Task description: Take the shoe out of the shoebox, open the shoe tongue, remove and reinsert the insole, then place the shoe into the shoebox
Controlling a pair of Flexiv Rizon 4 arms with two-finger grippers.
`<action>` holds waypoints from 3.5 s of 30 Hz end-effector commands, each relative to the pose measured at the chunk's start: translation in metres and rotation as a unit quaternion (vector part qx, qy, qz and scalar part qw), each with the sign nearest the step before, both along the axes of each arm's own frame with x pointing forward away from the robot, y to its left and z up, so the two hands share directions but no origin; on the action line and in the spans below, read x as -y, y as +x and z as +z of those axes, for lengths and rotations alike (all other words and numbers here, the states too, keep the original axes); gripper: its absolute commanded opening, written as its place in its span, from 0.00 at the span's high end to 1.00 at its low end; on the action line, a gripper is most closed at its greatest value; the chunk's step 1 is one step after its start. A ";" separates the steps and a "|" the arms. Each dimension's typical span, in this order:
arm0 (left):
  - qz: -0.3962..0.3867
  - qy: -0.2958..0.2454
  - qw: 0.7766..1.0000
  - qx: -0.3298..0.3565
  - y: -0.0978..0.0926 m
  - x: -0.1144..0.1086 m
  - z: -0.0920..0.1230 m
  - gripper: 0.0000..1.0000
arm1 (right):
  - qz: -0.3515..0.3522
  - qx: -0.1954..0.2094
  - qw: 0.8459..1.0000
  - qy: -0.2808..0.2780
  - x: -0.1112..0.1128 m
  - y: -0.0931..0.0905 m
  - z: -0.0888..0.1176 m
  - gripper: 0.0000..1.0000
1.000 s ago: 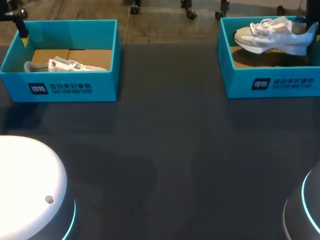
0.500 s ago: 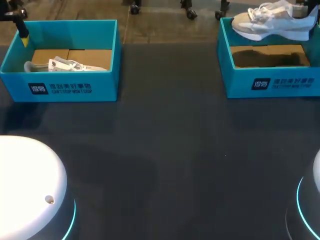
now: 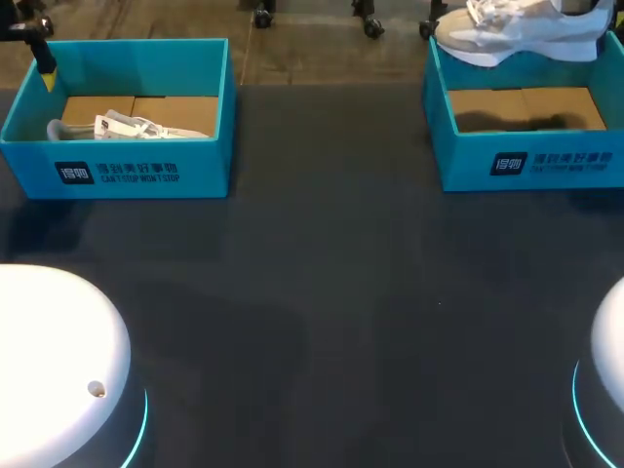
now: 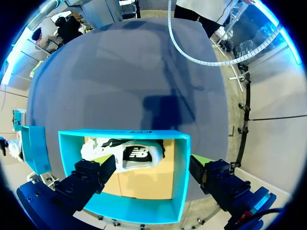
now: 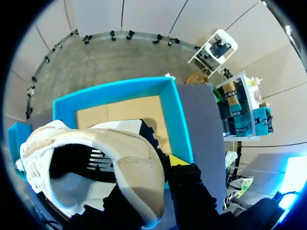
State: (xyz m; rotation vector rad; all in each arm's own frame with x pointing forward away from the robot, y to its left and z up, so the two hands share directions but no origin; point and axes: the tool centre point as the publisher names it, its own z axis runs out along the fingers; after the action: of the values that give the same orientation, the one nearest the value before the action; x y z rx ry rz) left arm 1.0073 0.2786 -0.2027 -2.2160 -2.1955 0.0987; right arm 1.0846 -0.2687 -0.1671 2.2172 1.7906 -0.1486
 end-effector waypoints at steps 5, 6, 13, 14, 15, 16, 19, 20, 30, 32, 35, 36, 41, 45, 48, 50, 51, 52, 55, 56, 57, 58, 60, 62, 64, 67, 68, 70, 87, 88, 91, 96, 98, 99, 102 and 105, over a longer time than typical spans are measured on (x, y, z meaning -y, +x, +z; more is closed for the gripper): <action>0.000 0.001 1.000 0.002 -0.002 0.000 0.000 0.00 | 0.018 0.056 0.998 -0.007 -0.047 -0.052 0.033 1.00; 0.000 0.001 1.000 0.002 -0.002 0.000 0.000 0.00 | 0.020 0.055 0.998 -0.009 -0.053 -0.057 0.034 1.00; 0.000 0.001 1.000 0.002 -0.002 0.000 0.000 0.00 | 0.021 0.050 0.998 -0.021 -0.090 -0.086 0.040 1.00; 0.000 0.001 1.000 0.002 -0.002 0.000 0.000 0.00 | 0.020 0.050 0.998 -0.021 -0.092 -0.089 0.040 1.00; 0.000 0.001 1.000 0.002 -0.002 0.000 0.000 0.00 | 0.018 0.048 0.998 -0.022 -0.098 -0.095 0.040 1.00; 0.000 0.001 1.000 0.002 -0.002 0.000 0.000 0.00 | 0.015 0.046 0.999 -0.025 -0.103 -0.099 0.040 1.00; 0.000 0.001 1.000 0.002 -0.002 0.000 0.000 0.00 | 0.016 0.050 0.998 -0.039 -0.116 -0.113 0.041 1.00; 0.000 0.001 1.000 0.002 -0.002 0.000 0.000 0.00 | 0.016 0.049 0.998 -0.041 -0.121 -0.118 0.041 1.00; 0.000 0.001 1.000 0.002 -0.002 0.000 0.000 0.00 | 0.026 0.047 0.998 -0.040 -0.171 -0.159 0.041 1.00; 0.000 0.001 1.000 0.002 -0.002 0.000 0.000 0.00 | 0.033 0.045 0.998 -0.036 -0.179 -0.168 0.041 1.00; 0.000 0.001 1.000 0.002 -0.002 0.000 0.000 0.00 | 0.036 0.040 0.998 -0.034 -0.192 -0.182 0.040 1.00; 0.000 0.001 1.000 0.002 -0.002 0.000 0.000 0.00 | 0.035 0.040 0.998 -0.035 -0.195 -0.187 0.041 1.00; 0.000 0.001 1.000 0.002 -0.002 0.000 0.000 0.00 | 0.031 0.046 0.997 -0.046 -0.212 -0.210 0.039 1.00; 0.000 0.001 1.000 0.002 -0.002 0.000 0.000 0.00 | 0.032 0.038 0.997 -0.051 -0.225 -0.224 0.038 1.00; 0.000 0.001 1.000 0.002 -0.002 0.000 0.000 0.00 | 0.028 0.040 0.997 -0.053 -0.237 -0.235 0.037 1.00; 0.000 0.001 1.000 0.002 -0.002 0.000 0.000 0.00 | 0.028 0.037 0.997 -0.054 -0.248 -0.244 0.036 1.00; 0.000 0.001 1.000 0.002 -0.002 0.000 0.000 0.00 | 0.027 0.034 0.998 -0.054 -0.253 -0.249 0.035 1.00; 0.000 0.001 1.000 0.002 -0.002 0.000 0.000 0.00 | 0.022 0.033 0.998 -0.053 -0.258 -0.254 0.035 1.00; 0.000 0.001 1.000 0.002 -0.002 0.000 0.000 0.00 | 0.014 0.038 0.998 -0.050 -0.272 -0.270 0.033 1.00; 0.000 0.001 1.000 0.002 -0.002 0.000 0.000 0.00 | 0.014 0.037 0.998 -0.051 -0.276 -0.276 0.033 1.00; 0.000 0.001 1.000 0.002 -0.002 0.000 0.000 0.00 | 0.006 0.040 0.998 -0.049 -0.281 -0.281 0.032 1.00; 0.000 0.001 1.000 0.002 -0.002 0.000 0.000 0.00 | 0.002 0.037 0.998 -0.047 -0.285 -0.286 0.031 1.00; 0.000 0.001 1.000 0.002 -0.002 0.000 0.000 0.00 | 0.000 0.034 0.998 -0.045 -0.295 -0.297 0.029 1.00; 0.000 0.001 1.000 0.002 -0.002 0.000 0.000 0.00 | -0.004 0.031 0.999 -0.044 -0.303 -0.308 0.027 1.00; 0.000 0.001 1.000 0.002 -0.002 0.000 0.000 0.00 | -0.010 0.032 0.999 -0.040 -0.309 -0.318 0.025 1.00; 0.000 0.001 1.000 0.002 -0.002 0.000 0.000 0.00 | -0.006 0.035 0.999 -0.038 -0.317 -0.329 0.023 1.00; 0.000 0.001 1.000 0.002 -0.002 0.000 0.000 0.00 | -0.003 0.034 0.999 -0.038 -0.319 -0.332 0.021 1.00; 0.000 0.001 1.000 0.002 -0.002 0.000 0.000 0.00 | 0.002 0.031 0.999 -0.033 -0.321 -0.340 0.019 1.00; 0.000 0.001 1.000 0.002 -0.002 0.000 0.000 0.00 | -0.002 0.025 1.000 -0.011 -0.315 -0.364 0.005 1.00; 0.000 0.001 1.000 0.002 -0.002 0.000 0.000 0.00 | -0.002 0.025 1.000 -0.011 -0.315 -0.364 0.005 1.00; 0.000 0.001 1.000 0.002 -0.002 0.000 0.000 0.00 | -0.002 0.025 1.000 -0.011 -0.315 -0.364 0.005 1.00; 0.000 0.001 1.000 0.002 -0.002 0.000 0.000 0.00 | -0.002 0.025 1.000 -0.011 -0.315 -0.364 0.005 1.00; 0.000 0.001 1.000 0.002 -0.002 0.000 0.000 0.00 | -0.002 0.025 1.000 -0.011 -0.315 -0.364 0.005 1.00; 0.000 0.001 1.000 0.002 -0.002 0.000 0.000 0.00 | -0.002 0.025 1.000 -0.011 -0.315 -0.364 0.005 1.00; 0.000 0.001 1.000 0.002 -0.002 0.000 0.000 0.00 | 0.009 0.013 1.000 -0.006 -0.314 -0.366 -0.013 1.00; 0.000 0.001 1.000 0.002 -0.002 0.000 0.000 0.00 | 0.018 0.007 1.000 -0.002 -0.314 -0.371 -0.033 1.00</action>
State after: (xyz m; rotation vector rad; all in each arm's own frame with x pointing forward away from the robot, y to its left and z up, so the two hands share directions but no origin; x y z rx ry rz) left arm 1.0073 0.2788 -0.2027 -2.2159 -2.1958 0.0987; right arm 0.7128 0.0500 -0.1756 2.1687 1.8058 -0.1437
